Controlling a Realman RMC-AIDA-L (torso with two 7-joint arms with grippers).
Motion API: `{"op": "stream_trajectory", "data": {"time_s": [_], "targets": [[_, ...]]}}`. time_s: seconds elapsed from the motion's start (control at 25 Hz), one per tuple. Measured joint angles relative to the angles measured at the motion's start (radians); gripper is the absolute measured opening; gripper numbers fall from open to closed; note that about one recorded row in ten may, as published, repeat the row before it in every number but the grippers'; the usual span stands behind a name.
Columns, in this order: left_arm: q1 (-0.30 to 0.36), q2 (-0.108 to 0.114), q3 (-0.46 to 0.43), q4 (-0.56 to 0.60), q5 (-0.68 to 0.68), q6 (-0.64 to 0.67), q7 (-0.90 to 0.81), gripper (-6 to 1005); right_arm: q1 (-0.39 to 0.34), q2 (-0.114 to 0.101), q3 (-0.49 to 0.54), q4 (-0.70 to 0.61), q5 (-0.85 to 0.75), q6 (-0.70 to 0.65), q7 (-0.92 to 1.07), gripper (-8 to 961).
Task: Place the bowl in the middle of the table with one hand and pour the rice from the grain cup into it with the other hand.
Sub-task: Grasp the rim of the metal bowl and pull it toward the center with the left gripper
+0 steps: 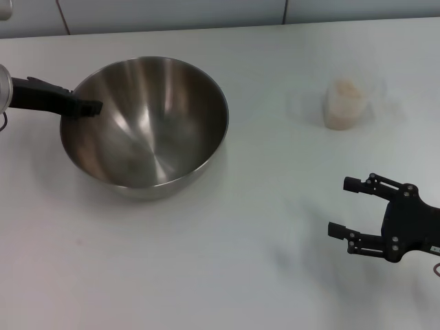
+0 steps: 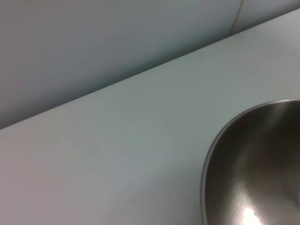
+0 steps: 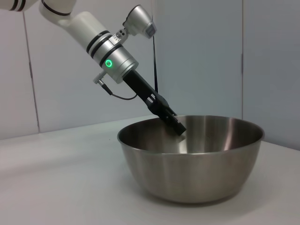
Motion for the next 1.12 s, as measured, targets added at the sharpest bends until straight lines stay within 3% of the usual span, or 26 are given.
{"op": "stream_trajectory", "data": {"time_s": [0.32, 0.6, 1.12], "targets": [[-0.012, 0.001, 0.0, 0.002, 0.007, 0.008, -0.004, 256, -0.001, 0.001, 0.0, 0.001, 0.0, 0.0, 0.0, 828], [-0.021, 0.001, 0.001, 0.006, 0.026, 0.022, -0.016, 66, -0.002, 0.001, 0.0, 0.004, 0.001, 0.0, 0.0, 827], [-0.03, 0.004, -0.013, 0.047, 0.013, 0.082, -0.022, 61, 0.002, 0.003, 0.002, 0.005, 0.002, 0.001, 0.0, 828]]}}
